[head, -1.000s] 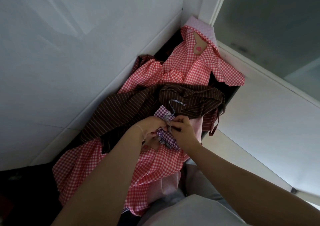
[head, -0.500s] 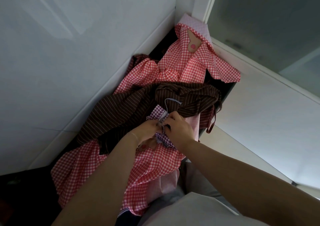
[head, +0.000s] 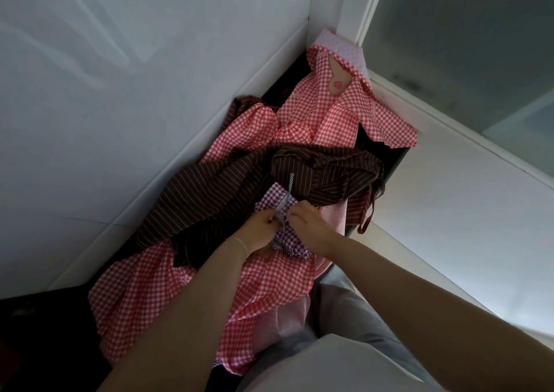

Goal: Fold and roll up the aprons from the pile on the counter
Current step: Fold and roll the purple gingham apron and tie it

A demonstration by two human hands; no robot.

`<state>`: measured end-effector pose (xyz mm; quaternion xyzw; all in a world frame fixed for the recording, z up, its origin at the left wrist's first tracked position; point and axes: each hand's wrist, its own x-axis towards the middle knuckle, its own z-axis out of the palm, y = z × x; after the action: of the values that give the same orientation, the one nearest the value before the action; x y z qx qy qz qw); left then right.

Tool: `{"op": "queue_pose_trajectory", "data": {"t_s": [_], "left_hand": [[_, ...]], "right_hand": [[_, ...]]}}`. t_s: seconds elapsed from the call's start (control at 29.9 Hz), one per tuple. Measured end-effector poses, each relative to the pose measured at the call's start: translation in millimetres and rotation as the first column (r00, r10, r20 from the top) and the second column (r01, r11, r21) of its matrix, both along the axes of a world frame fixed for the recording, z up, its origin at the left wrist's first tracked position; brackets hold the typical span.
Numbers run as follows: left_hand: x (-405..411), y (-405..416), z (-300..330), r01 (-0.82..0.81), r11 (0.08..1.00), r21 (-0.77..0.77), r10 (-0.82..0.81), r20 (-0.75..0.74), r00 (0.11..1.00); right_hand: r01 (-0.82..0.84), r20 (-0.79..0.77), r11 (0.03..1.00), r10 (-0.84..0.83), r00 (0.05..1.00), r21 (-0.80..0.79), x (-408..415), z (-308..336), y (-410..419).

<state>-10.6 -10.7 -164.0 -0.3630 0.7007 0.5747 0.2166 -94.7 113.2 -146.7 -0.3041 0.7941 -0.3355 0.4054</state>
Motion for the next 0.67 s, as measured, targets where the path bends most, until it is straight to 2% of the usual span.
{"op": "queue_pose_trajectory", "data": {"t_s": [0.07,0.13,0.17,0.23,0.3,0.33,0.37,0.4,0.47,0.5,0.54,0.57,0.6,0.67], "left_hand": [[0.5,2.9,-0.9,0.001,0.999,-0.051,-0.002,-0.003,1.0],[0.3,5.3,-2.7,0.007,0.995,-0.102,-0.007,0.003,1.0],[-0.2,6.9,-3.3,0.009,0.993,-0.116,-0.008,0.006,1.0],[-0.8,9.3,-4.9,0.019,0.991,-0.134,-0.019,-0.005,1.0],[-0.3,10.9,-5.9,0.03,0.986,-0.165,-0.031,-0.006,0.999],[-0.2,11.4,-6.5,0.032,0.983,-0.183,-0.032,-0.001,0.999],[0.0,12.6,-7.3,0.028,0.98,-0.197,-0.029,-0.002,1.0],[0.0,13.9,-7.9,0.023,0.976,-0.215,-0.023,0.001,1.0],[-0.3,18.1,-7.5,0.025,0.957,-0.29,-0.025,0.006,1.0],[-0.3,20.9,-7.9,0.025,0.942,-0.335,-0.027,-0.001,1.0],[0.3,23.5,-8.0,0.017,0.928,-0.373,-0.025,-0.017,1.0],[1.1,25.9,-7.9,0.006,0.914,-0.407,-0.024,-0.041,0.999],[1.7,27.9,-7.3,-0.007,0.901,-0.433,-0.023,-0.063,0.998],[3.8,28.2,-7.5,-0.014,0.877,-0.481,-0.028,-0.08,0.996]], "right_hand": [[0.09,0.199,0.995,-0.099,0.975,0.052,-13.7,10.9,-1.5],[0.215,0.369,0.974,-0.226,0.902,0.071,-27.0,18.7,-2.7],[0.309,0.452,0.95,-0.3,0.84,0.056,-32.5,20.7,-3.7],[0.53,0.622,0.847,-0.428,0.656,0.024,-42.6,24.8,-5.7],[0.681,0.758,0.732,-0.442,0.479,-0.004,-47.9,27.2,-4.9],[0.701,0.767,0.713,-0.433,0.474,-0.03,-47.6,26.8,-5.1],[0.67,0.718,0.739,-0.428,0.549,-0.071,-44.8,25.6,-5.7],[0.584,0.601,0.804,-0.412,0.685,-0.113,-41.1,23.9,-6.3],[0.309,0.217,0.944,-0.28,0.935,-0.117,-37.3,14.6,-6.7],[0.131,-0.02,0.99,-0.132,0.991,-0.061,-37.5,8.9,-7.5],[-0.046,-0.247,0.998,0.056,0.967,0.048,-37.0,3.8,-8.4],[-0.17,-0.422,0.971,0.226,0.878,0.168,-35.6,-0.1,-8.7],[-0.233,-0.536,0.937,0.342,0.772,0.261,-33.4,-2.7,-8.1],[-0.263,-0.644,0.906,0.42,0.639,0.331,-26.3,-5.6,-7.5]]}}
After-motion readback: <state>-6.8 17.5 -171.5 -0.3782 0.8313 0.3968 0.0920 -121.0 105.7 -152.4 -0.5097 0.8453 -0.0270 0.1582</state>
